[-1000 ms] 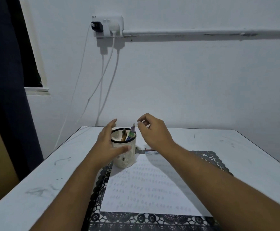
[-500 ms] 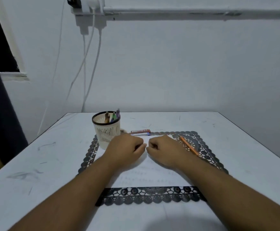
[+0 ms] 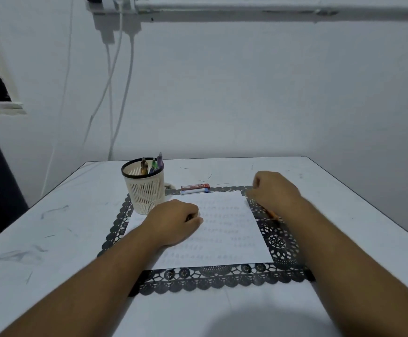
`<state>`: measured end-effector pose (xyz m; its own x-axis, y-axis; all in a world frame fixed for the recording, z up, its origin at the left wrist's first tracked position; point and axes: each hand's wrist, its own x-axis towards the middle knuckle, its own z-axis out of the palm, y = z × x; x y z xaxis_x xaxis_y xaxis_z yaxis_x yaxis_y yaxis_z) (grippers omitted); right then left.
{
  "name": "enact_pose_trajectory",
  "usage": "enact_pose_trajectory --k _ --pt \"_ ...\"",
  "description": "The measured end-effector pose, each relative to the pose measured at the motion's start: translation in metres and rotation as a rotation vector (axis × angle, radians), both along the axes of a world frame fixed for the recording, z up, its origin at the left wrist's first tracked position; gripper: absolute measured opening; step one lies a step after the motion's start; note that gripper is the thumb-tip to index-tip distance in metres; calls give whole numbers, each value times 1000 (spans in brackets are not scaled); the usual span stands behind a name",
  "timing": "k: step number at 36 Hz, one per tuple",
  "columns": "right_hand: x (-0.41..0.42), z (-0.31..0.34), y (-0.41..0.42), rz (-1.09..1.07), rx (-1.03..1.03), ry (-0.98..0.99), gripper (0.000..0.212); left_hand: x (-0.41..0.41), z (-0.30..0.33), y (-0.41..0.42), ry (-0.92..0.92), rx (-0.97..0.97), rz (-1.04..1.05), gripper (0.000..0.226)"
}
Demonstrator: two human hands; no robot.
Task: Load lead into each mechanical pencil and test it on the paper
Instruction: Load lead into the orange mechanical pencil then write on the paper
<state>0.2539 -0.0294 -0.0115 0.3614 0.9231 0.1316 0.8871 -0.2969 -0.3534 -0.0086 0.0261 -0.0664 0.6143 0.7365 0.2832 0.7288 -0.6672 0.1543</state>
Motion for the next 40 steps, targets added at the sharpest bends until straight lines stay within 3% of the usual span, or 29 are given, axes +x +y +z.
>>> enact_pose_trajectory --k 4,7,11,16,20,25,30,34,40 --pt "26 -7 1 -57 -237 -43 29 0 2 -2 0 -32 -5 39" --pt "30 -13 8 -30 -277 -33 30 0 6 -2 0 -47 -15 38" --pt "19 -13 5 -15 -158 -6 46 0 6 -3 -23 -48 -40 38" --pt "-26 -2 -6 273 72 152 18 -5 15 -3 -284 190 -109 36" --pt "-66 -15 -10 488 100 167 18 -7 24 -5 -474 288 -164 31" --pt "-91 -38 -3 579 55 80 5 -11 24 0 -365 167 -290 11" --pt "-82 -44 8 602 67 120 14 -13 21 2 -272 -73 -267 25" --pt "-54 -40 3 495 61 279 20 -16 19 3 -153 -84 -130 21" --pt "-29 -33 5 447 -77 294 8 -13 17 2 -49 -73 -113 16"
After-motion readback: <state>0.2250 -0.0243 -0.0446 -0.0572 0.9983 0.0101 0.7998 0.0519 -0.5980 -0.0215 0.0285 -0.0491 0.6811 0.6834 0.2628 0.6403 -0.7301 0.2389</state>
